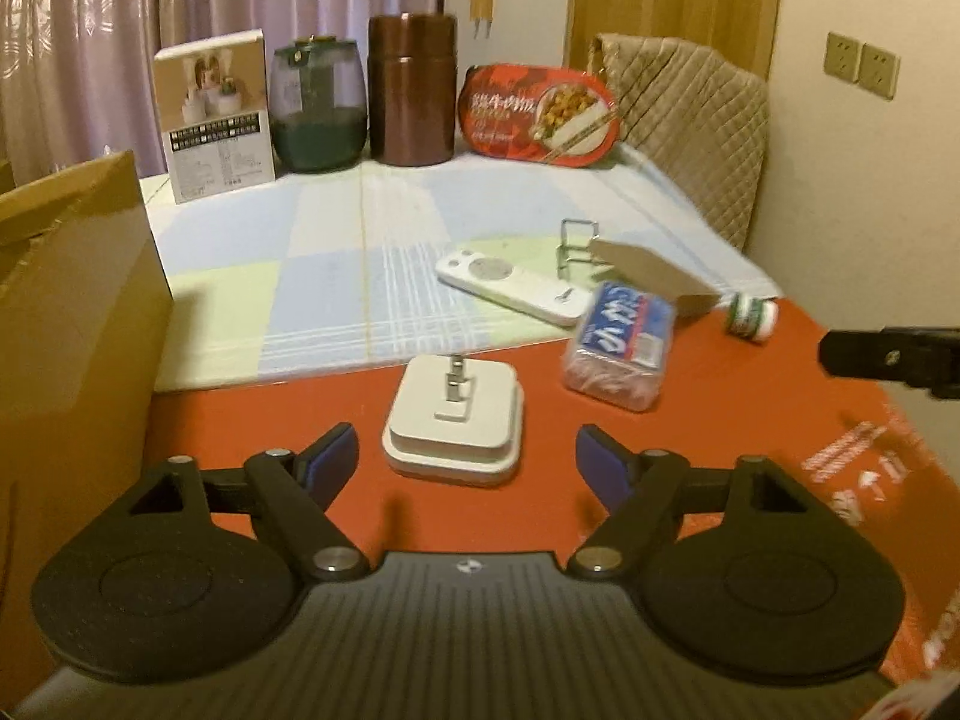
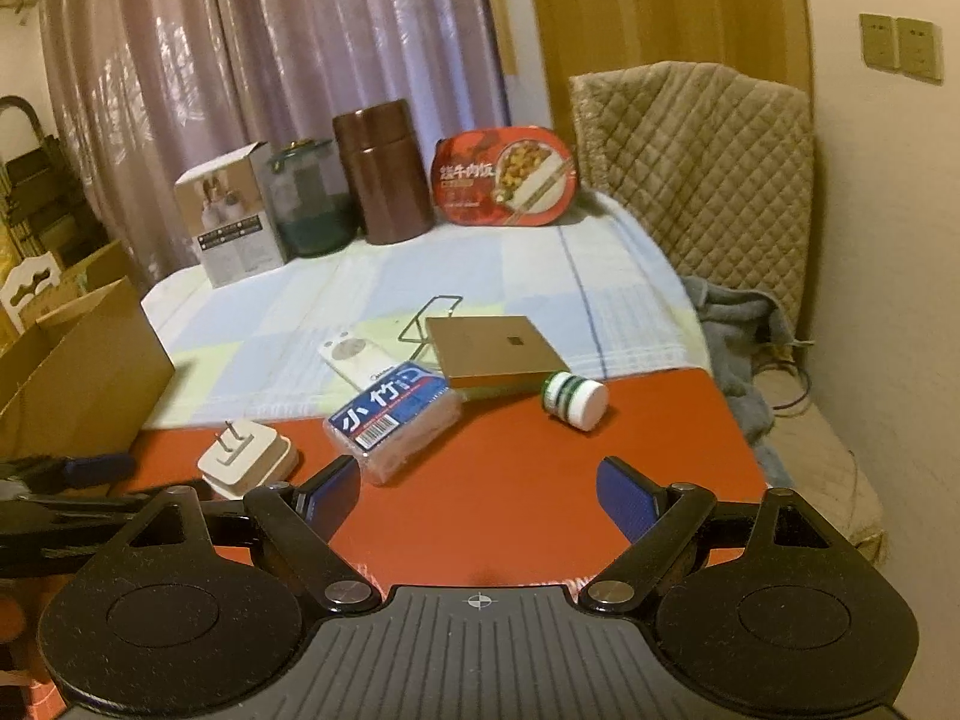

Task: Organize rigid objects
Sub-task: 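Move both open tools back toward the remaining items on the table, then grasp the white plug adapter with the left gripper while the right grasps the blue toothpick box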

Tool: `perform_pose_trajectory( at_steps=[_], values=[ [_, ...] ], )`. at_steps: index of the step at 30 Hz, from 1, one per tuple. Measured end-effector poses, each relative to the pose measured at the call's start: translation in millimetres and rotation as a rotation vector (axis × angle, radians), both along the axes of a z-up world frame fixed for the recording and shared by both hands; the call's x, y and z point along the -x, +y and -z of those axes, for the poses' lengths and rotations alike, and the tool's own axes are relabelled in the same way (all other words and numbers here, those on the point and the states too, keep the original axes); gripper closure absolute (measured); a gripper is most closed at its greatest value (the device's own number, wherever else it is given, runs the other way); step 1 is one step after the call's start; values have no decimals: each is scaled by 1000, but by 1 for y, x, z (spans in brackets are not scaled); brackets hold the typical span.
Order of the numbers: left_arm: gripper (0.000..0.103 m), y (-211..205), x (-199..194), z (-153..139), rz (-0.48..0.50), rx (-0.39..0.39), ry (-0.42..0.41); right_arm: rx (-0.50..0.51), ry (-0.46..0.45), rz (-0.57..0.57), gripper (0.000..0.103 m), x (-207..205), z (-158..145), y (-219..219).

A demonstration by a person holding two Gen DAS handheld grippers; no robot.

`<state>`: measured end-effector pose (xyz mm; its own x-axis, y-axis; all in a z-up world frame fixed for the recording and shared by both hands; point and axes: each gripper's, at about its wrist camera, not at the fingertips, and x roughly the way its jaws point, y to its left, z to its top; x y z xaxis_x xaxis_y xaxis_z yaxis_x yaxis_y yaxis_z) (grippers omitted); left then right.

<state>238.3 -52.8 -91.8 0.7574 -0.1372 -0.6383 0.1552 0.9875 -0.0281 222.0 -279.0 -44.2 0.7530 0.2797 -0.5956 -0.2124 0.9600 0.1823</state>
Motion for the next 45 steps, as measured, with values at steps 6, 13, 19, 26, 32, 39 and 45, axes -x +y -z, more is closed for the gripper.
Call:
perform_pose_trajectory(
  at_steps=[6,13,19,26,32,39,45],
  values=[
    [27,-3,-29,21,-4,-49,37,41,14,-41,20,-24,8,14],
    [29,-7,-49,36,24,-58,69,56,59,-48,20,-41,19,20],
    [42,-5,-48,33,18,-37,84,8,90,-23,20,-50,23,20],
    [43,4,-30,33,-6,-57,74,-38,91,-47,20,-61,24,41],
    [43,9,-24,33,-8,-49,63,-48,111,-67,20,-82,37,72],
    [43,11,-23,35,-11,-56,38,-27,164,31,20,-110,61,85],
    [42,11,-21,36,-14,-48,33,37,164,5,24,-118,65,88]
  ],
)
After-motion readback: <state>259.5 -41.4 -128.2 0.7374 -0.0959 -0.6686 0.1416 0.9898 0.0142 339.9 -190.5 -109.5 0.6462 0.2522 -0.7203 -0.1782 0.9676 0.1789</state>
